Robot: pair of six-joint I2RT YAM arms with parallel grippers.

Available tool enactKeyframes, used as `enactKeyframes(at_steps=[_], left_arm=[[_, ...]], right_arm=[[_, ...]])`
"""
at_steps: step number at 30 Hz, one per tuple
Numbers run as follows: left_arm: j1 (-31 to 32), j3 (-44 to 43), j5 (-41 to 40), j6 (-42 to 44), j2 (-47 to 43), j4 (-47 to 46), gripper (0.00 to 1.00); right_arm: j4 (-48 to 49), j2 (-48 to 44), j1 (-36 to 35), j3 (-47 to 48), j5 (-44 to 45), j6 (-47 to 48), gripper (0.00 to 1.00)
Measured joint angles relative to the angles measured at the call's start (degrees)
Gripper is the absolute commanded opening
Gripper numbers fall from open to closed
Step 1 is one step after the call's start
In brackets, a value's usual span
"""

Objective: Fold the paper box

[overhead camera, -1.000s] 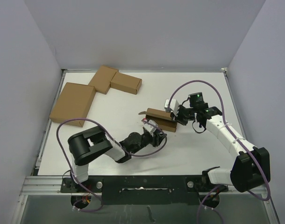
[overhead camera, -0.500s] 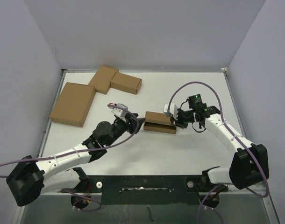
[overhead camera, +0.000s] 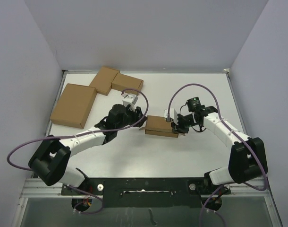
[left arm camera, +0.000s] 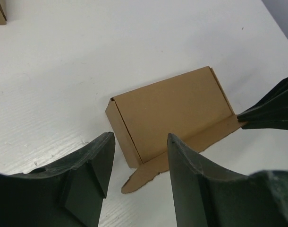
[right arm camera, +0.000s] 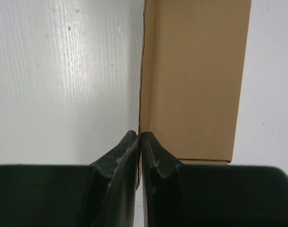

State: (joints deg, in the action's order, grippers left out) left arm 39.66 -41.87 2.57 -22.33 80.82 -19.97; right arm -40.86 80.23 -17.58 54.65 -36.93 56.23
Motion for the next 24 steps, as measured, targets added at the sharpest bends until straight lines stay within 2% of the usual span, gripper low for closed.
enactKeyframes(at_steps=[4,12,15,19,24], left_arm=[[-0.5,-3.6,1.6,0.2,5.2,1.8,0.47],[-1.2,-4.2,3.0,0.3,9.0,2.6,0.47],[-1.3,-4.2,3.7,0.3,9.7,2.6,0.47],[-1.6,-4.2,4.0,0.1,10.5,2.7,0.47],[-1.9,-3.6,4.2,-0.7,10.5,1.6,0.47]], right_arm=[[-1.4,1.2,0.0,0.4,-0.8,0.7,0.24],[-4.4,1.1,0.0,0.7,-2.3,1.8,0.59],[-5.4,0.9,0.5,1.5,-4.1,1.9,0.65],[-6.4,0.0,2.8,2.6,-7.5,1.1,0.67],[-4.9,-0.2,9.1,4.4,-12.1,-6.2,0.69]])
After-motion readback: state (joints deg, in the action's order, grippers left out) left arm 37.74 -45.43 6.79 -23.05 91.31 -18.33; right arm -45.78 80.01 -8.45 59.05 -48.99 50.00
